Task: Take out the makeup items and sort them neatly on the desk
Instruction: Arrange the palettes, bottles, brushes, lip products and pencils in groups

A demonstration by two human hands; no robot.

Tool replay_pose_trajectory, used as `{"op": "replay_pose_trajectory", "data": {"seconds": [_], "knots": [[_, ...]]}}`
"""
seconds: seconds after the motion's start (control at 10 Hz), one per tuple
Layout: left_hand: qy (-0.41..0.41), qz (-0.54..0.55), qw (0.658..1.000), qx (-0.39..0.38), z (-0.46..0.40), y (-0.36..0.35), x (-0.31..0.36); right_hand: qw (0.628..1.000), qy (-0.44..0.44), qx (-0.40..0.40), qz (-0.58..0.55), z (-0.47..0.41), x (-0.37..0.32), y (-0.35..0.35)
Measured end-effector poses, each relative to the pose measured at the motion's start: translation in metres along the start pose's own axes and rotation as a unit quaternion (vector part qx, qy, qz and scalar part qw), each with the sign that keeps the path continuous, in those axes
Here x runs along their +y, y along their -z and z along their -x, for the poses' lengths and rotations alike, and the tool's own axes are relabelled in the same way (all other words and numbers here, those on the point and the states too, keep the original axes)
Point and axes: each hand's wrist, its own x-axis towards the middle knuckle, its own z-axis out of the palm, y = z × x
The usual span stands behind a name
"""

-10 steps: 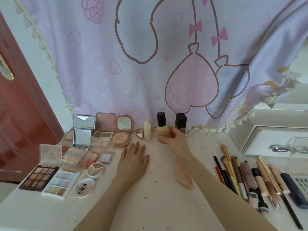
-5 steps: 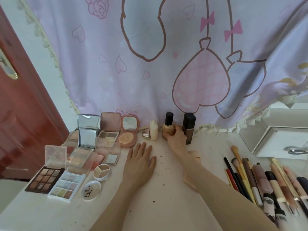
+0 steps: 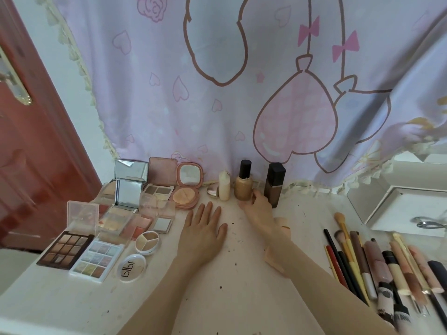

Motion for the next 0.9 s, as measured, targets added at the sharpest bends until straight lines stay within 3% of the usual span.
{"op": "replay_pose_trajectory", "data": {"seconds": [0.2, 0.4, 0.6, 0.9], "knots": [[0.001, -0.001, 1.000, -0.003, 0.001, 0.000, 0.001, 1.000, 0.013, -0.007, -0.006, 0.029, 0.012, 0.035], [0.002, 0.002, 1.000, -0.010, 0.002, 0.002, 0.001, 0.990, 0.001, 0.138, 0.042, 0.006, 0.018, 0.068], [0.004, 0.007, 1.000, -0.008, 0.002, 0.002, 0.001, 0.989, -0.020, 0.092, 0.118, -0.018, 0.021, 0.048], [-0.002, 0.023, 1.000, 0.019, -0.001, -0.001, -0.003, 0.988, 0.059, 0.142, 0.023, -0.009, 0.018, 0.059]]}}
